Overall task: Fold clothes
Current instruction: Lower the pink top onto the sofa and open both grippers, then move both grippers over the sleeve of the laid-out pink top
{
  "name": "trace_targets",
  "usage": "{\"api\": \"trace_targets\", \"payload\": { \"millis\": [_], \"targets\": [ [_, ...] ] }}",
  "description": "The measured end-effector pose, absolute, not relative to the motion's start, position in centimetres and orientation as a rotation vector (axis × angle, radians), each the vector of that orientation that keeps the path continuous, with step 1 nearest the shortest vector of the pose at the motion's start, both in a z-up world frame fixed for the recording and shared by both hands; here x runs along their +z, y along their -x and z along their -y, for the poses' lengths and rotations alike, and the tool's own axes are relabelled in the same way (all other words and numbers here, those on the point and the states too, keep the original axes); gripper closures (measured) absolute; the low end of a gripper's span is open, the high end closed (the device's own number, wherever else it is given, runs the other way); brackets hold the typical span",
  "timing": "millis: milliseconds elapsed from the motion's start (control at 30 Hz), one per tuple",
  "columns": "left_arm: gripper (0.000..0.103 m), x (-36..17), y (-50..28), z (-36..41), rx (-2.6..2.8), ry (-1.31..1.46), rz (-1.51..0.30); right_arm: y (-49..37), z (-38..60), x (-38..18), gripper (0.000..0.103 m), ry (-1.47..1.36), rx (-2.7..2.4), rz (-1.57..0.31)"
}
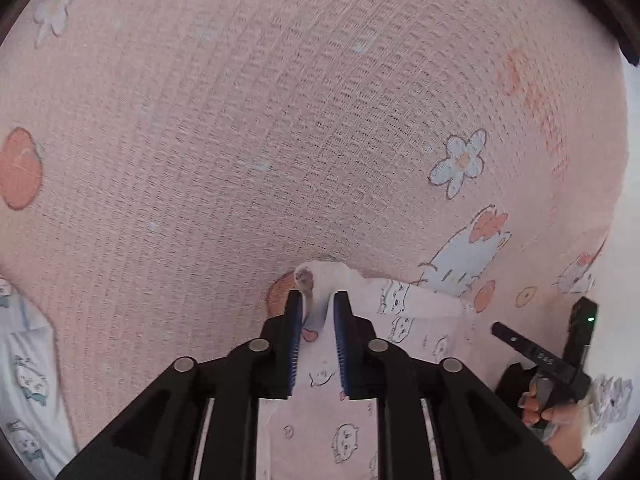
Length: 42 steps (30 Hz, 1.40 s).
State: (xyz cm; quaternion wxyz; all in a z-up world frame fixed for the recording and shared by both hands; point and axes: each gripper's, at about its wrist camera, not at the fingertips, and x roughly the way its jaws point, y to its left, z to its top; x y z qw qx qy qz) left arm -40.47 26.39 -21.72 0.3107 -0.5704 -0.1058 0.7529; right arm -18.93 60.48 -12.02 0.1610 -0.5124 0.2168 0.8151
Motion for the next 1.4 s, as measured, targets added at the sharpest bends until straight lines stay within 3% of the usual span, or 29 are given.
{"api": "trace_targets", "payload": {
  "millis": [167, 200, 433, 733, 1400],
  "targets": [
    [0.049, -19.4, 39.3, -25.1, 2.003, 1.455, 0.259, 15.9, -59.4, -10.8, 0.042, 1.439, 2.335, -0.629],
    [0.047, -18.9, 39.1, -24.8, 2.003, 1.445, 0.258, 15.1, -58.7, -10.9, 0.042, 1.439, 2.33, -0.64],
    [0.046, -16.4, 36.0, -22.3, 2.008, 1.414, 0.213, 11.6, -53.8, -11.1, 0.042, 1.44, 2.326, -0.723],
    [0.046, -13.2, 29.0, -15.4, 2.021, 1.411, 0.059, 9.7, -50.4, -10.7, 0.042, 1.422, 2.376, -0.667],
    [0.046, -15.7, 17.7, -20.1, 1.961, 1.337, -0.385, 1.2, -48.8, -15.2, 0.041, 1.518, 2.299, -0.692]
  ]
}}
